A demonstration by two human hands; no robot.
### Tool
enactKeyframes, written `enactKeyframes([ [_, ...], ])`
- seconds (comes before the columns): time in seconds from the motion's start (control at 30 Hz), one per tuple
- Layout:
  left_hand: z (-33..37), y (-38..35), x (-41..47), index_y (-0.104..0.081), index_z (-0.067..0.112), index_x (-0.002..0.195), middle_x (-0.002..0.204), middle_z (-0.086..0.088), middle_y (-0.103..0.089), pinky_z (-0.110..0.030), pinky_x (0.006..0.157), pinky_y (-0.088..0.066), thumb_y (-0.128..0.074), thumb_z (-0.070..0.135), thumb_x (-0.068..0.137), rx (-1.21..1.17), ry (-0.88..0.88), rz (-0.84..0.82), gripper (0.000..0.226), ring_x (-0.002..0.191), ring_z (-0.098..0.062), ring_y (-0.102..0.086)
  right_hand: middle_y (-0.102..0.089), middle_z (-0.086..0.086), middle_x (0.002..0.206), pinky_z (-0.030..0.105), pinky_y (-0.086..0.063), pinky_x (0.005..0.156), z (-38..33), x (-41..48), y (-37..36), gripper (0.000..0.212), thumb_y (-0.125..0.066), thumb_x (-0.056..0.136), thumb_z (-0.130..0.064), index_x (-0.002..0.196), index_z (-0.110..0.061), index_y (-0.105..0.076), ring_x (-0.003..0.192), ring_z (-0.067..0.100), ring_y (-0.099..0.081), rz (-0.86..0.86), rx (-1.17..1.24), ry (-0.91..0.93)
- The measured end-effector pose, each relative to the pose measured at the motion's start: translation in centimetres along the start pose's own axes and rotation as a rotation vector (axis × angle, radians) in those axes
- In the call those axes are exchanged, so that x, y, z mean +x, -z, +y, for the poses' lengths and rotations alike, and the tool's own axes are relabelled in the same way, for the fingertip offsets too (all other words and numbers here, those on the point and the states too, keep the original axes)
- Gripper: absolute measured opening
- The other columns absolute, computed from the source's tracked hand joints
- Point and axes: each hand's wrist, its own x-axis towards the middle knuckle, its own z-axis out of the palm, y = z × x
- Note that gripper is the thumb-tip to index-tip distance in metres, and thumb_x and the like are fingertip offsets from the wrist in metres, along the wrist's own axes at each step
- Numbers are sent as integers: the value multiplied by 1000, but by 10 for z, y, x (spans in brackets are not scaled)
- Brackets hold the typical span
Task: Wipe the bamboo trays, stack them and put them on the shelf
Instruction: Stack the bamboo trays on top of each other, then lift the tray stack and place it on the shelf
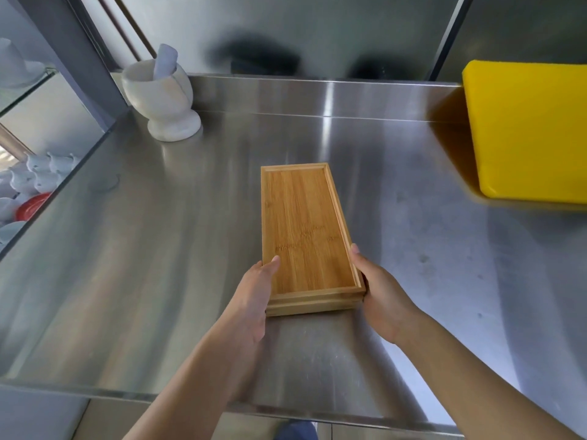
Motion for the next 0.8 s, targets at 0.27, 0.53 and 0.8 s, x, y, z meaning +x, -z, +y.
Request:
enactKeyframes([
  [0.27, 15, 18, -21, -58, -2, 118, 101, -10, -68, -60, 91, -47, -63, 7, 85, -106, 33, -62, 35, 91, -25, -62, -57, -1, 133, 33, -25, 115, -10, -10, 9, 46, -42, 92, -41, 129, -16, -51, 126, 11, -48, -29, 16, -5],
  [0.53, 2, 24, -19, -66, -5, 88, 72, -13, -72, -44, 66, -62, -66, 12, 70, -164, 94, -186, 25, 68, -23, -70, -67, -3, 118, 30, -48, 86, -3, -13, 15, 41, -55, 88, -18, 128, -25, -52, 107, 13, -61, -30, -13, -20],
  [0.8, 6, 19, -16, -66, -5, 93, 80, -16, -72, -42, 71, -60, -71, 12, 61, -149, 59, -202, 37, 76, -27, -68, -70, 0, 99, 37, -59, 75, -14, -14, 23, 38, -56, 87, -18, 125, -26, -55, 88, 18, -67, -43, 8, 24],
])
